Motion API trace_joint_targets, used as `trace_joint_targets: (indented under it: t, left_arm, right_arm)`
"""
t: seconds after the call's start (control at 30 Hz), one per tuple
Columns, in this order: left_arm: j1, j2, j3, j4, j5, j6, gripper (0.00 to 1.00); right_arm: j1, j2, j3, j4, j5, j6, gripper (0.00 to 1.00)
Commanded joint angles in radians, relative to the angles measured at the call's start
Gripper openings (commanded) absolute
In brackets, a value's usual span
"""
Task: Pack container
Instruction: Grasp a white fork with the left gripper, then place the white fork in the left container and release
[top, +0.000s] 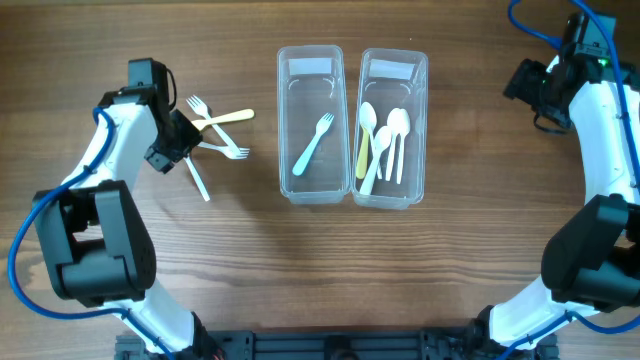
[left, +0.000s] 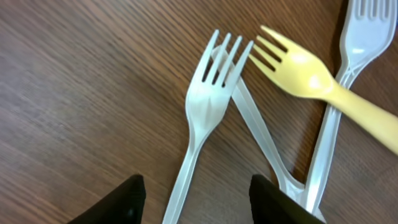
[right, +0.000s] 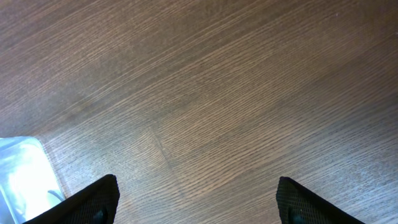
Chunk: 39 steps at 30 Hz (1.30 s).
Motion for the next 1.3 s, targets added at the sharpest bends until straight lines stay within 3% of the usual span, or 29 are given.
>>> trace_joint_targets:
  t: [0.0, 0.17, 0.43, 0.53, 0.73, 0.87, 1.03, 1.27]
  left_arm:
    - [0.005, 0.016, -0.037, 0.031, 0.026, 0.144, 0.54]
    - [0.008, 0.036, -0.05, 0.063, 0.019, 0.249, 0.53]
    - [0.008, 0.096, -0.05, 0.058, 0.02, 0.285, 0.54]
    - [0.008, 0.101, -0.05, 0.059, 0.019, 0.285, 0.48]
    - [0.009, 0.101, -0.05, 0.066, 0.014, 0.337, 0.17]
    - [0.009, 0.102, -0.05, 0.067, 0.015, 0.337, 0.06]
    - [0.008, 0.098, -0.044, 0.05, 0.015, 0.337, 0.04]
    - [-0.002, 0.01, 0.16, -0.171, 0.016, 0.328, 0.04]
  right_arm:
    - [0.002, 0.018, -0.01, 0.005, -0.009, 0.001, 0.81]
    - [0.002, 0.018, -0.01, -0.002, -0.009, 0.0, 0.81]
    - [0.002, 0.018, -0.01, -0.008, -0.009, -0.001, 0.81]
    - [0.002, 0.018, -0.01, -0.008, -0.009, -0.001, 0.81]
    - [0.002, 0.018, -0.01, -0.007, -0.009, -0.002, 0.81]
    - [0.002, 0.018, -0.01, -0.008, -0.009, -0.002, 0.81]
    - [0.002, 0.018, -0.01, -0.008, -0.009, -0.002, 0.81]
    - [0.002, 0.018, -0.01, -0.007, -0.009, -0.002, 0.81]
